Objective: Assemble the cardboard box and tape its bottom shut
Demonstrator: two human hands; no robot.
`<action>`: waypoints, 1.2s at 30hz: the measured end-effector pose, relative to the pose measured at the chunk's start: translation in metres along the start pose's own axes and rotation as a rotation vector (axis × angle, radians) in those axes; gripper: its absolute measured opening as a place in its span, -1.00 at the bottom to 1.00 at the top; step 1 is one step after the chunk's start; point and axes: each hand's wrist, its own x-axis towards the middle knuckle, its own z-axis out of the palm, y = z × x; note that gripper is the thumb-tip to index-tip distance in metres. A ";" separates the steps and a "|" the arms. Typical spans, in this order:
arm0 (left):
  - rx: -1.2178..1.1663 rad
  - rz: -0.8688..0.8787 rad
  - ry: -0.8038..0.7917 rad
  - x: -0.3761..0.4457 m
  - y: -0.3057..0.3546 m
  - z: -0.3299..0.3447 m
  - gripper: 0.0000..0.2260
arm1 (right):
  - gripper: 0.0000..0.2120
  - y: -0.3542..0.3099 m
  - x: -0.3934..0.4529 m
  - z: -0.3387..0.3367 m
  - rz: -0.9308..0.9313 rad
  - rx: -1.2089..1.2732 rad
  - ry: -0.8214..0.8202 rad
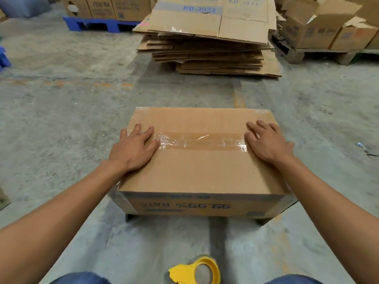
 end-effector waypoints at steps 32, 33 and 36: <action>0.081 0.362 0.044 -0.052 0.005 0.018 -0.43 | -0.73 -0.067 -0.243 0.132 -1.427 0.098 -0.192; 0.086 0.370 0.047 -0.051 0.006 0.018 -0.42 | -0.67 -0.056 -0.250 0.150 -1.373 -0.031 -0.330; 0.087 0.362 0.051 -0.050 0.007 0.019 -0.43 | -0.46 -0.021 -0.251 0.191 -1.088 -0.306 -0.580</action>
